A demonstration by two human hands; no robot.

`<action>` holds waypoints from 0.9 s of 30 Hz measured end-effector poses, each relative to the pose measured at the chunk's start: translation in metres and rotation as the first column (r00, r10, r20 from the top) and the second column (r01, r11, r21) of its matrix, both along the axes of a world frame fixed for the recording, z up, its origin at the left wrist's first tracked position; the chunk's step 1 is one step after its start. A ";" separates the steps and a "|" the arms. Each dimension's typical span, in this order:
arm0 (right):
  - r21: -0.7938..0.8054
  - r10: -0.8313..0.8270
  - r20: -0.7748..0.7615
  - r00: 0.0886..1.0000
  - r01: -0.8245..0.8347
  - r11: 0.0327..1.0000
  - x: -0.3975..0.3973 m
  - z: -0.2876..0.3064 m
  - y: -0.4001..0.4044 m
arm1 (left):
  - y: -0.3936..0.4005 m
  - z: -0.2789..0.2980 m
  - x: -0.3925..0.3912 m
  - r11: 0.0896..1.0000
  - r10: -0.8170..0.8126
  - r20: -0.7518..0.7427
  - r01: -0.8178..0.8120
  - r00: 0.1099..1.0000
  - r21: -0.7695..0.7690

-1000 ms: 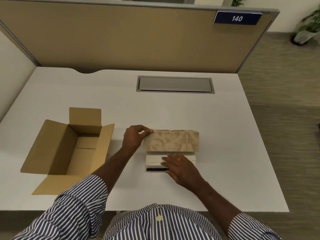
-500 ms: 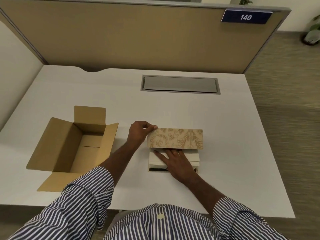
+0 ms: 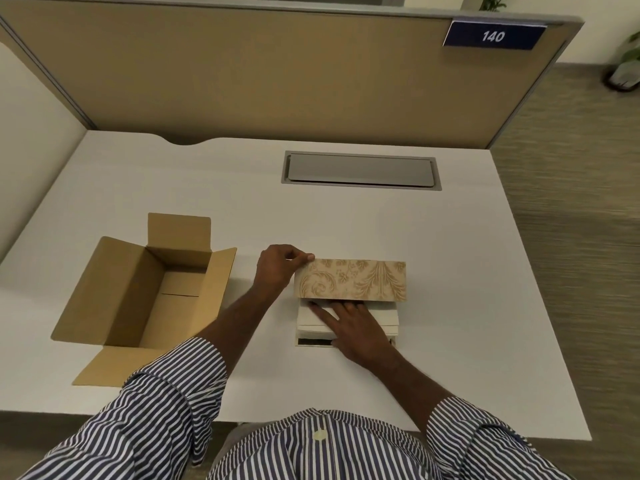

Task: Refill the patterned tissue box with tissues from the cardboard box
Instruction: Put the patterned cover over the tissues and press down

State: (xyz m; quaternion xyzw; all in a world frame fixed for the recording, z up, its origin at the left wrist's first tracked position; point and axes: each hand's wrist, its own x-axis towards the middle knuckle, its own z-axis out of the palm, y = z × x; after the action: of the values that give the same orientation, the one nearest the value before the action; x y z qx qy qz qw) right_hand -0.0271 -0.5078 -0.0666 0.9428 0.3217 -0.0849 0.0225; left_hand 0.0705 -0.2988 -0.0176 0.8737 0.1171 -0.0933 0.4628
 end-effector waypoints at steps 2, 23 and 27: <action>0.064 0.034 0.048 0.998 -0.037 0.997 -0.008 0.004 -0.003 | 0.000 -0.001 -0.001 1.000 0.002 -0.005 -0.002 1.000 -0.008; 0.197 -0.599 -0.758 0.260 0.966 0.170 0.022 0.026 -0.074 | 0.016 -0.021 -0.074 1.000 -0.016 -0.144 0.016 0.989 -0.004; 0.169 -0.691 -0.633 0.349 0.933 0.317 -0.003 0.009 -0.080 | 0.019 -0.041 -0.108 0.998 -0.065 -0.167 0.067 0.984 0.003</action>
State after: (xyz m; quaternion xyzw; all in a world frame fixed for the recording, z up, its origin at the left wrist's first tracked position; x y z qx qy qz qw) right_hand -0.0303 -0.5875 -0.0573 0.8878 -0.2142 -0.2105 -0.3487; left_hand -0.0375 -0.2795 -0.0587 0.8683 0.1269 -0.1806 0.4442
